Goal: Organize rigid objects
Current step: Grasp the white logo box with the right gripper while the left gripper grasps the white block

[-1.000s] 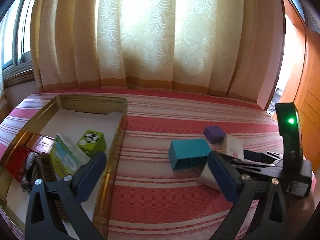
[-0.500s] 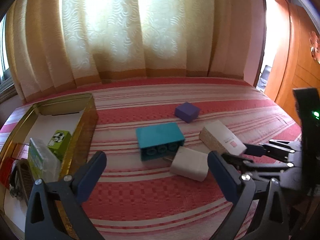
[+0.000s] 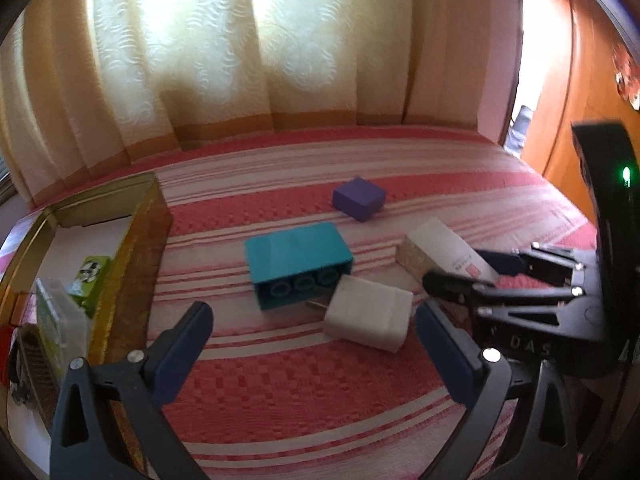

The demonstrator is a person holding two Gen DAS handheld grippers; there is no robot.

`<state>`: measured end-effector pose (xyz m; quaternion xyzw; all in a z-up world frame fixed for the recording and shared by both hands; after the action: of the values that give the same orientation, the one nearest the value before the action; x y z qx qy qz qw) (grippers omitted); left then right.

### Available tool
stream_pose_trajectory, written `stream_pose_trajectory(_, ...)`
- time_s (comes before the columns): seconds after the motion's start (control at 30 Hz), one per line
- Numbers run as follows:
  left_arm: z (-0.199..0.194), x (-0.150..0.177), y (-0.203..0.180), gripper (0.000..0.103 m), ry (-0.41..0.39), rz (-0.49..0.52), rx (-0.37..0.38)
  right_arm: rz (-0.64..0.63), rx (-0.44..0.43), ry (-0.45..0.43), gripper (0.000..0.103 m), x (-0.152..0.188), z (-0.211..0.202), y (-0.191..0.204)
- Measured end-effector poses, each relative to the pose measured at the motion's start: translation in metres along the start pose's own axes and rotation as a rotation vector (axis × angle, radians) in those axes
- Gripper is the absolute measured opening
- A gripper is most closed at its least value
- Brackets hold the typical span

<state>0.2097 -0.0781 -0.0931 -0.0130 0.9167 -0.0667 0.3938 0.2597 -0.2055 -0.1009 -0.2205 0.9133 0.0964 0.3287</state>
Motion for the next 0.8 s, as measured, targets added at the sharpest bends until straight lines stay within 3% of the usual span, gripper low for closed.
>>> stream_pose_trajectory(0.27, 0.007, 0.004, -0.016, 0.101, 0.039, 0.085, -0.003, 0.031, 0.03, -0.052, 0.043, 0.001, -0.01, -0.007)
stream_pose_trajectory(0.47, 0.022, 0.005, -0.025, 0.075, 0.102, 0.111, 0.021, 0.041, 0.051, -0.071, 0.044, 0.0, -0.014, -0.01)
stream_pose_trajectory(0.53, 0.025, 0.005, -0.024, 0.056, 0.119, 0.103, 0.036, 0.043, 0.048, -0.073, 0.044, 0.0, -0.014, -0.01)
stream_pose_trajectory(0.57, 0.026, 0.005, -0.023, 0.052, 0.126, 0.099, 0.044, 0.044, 0.048, -0.074, 0.044, 0.0, -0.014, -0.01)
stream_pose_trajectory(0.8, 0.015, 0.005, -0.027, 0.051, 0.062, 0.111, 0.056, 0.026, 0.067, -0.138, 0.044, 0.001, -0.029, -0.006)
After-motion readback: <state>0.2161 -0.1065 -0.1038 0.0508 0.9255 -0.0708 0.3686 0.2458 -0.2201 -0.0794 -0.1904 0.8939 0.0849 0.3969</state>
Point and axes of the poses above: each gripper's, at about its wrist camera, not at the fingertips, and z roughly the way its jaws point, y to its left, x to its underside, the point moved 3 cm from there along z, roughly the way its jaws point, and after that the axes turned 10 degrees about -z, right-handed, at the moved point
